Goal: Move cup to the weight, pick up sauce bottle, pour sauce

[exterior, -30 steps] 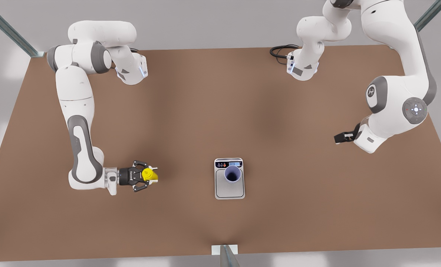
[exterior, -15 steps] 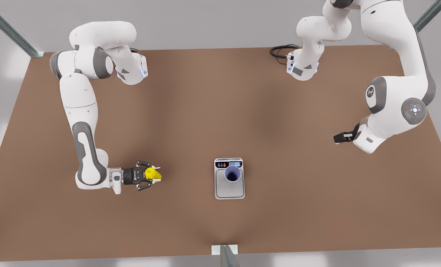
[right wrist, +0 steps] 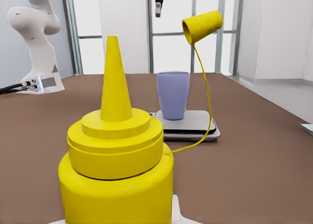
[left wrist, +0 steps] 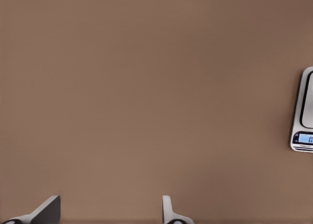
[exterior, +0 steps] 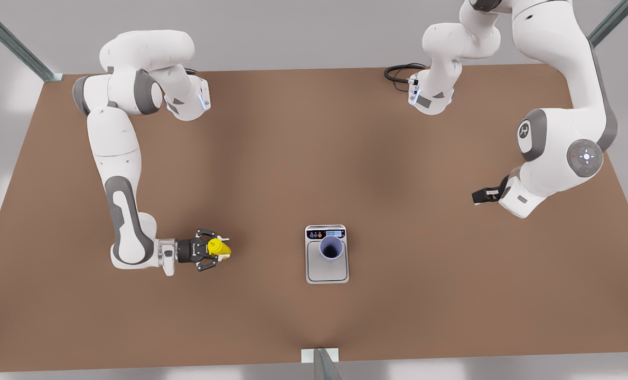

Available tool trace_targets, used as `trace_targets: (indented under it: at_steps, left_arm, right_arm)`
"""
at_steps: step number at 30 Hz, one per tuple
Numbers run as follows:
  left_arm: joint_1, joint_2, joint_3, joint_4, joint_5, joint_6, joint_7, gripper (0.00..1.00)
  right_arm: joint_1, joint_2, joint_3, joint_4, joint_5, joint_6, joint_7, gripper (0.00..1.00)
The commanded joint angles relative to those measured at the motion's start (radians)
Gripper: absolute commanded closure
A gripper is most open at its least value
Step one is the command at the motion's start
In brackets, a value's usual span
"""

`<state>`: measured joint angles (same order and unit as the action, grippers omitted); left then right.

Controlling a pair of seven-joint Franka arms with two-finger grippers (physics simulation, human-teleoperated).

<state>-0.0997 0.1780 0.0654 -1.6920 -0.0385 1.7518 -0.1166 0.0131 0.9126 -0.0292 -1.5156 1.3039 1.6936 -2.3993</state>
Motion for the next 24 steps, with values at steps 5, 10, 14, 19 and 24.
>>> trace_targets:
  at_steps: [5,10,14,19,24]
  left_arm:
    - [0.000,0.000,-0.001,0.000,0.000,0.000,0.000,0.00]
    - [-0.002,0.000,-0.001,0.000,0.000,0.000,0.000,0.00]
    - [-0.002,0.000,-0.001,0.000,0.000,0.000,-0.002,0.00]
    - [-0.002,-0.002,-0.001,0.000,0.000,-0.002,0.000,0.00]
    - [-0.002,-0.002,-0.001,0.000,0.000,-0.003,-0.002,0.00]
  right_arm:
    - [-0.001,0.003,0.000,0.003,0.000,0.000,0.002,0.00]
    - [0.001,0.003,0.000,0.003,0.000,0.000,0.003,0.00]
    - [0.001,0.003,0.000,0.005,0.000,0.000,0.003,0.00]
    - [-0.015,0.003,-0.002,0.005,-0.009,-0.002,0.005,0.00]
    - [-0.168,-0.040,-0.002,-0.009,-0.216,-0.135,0.017,0.00]
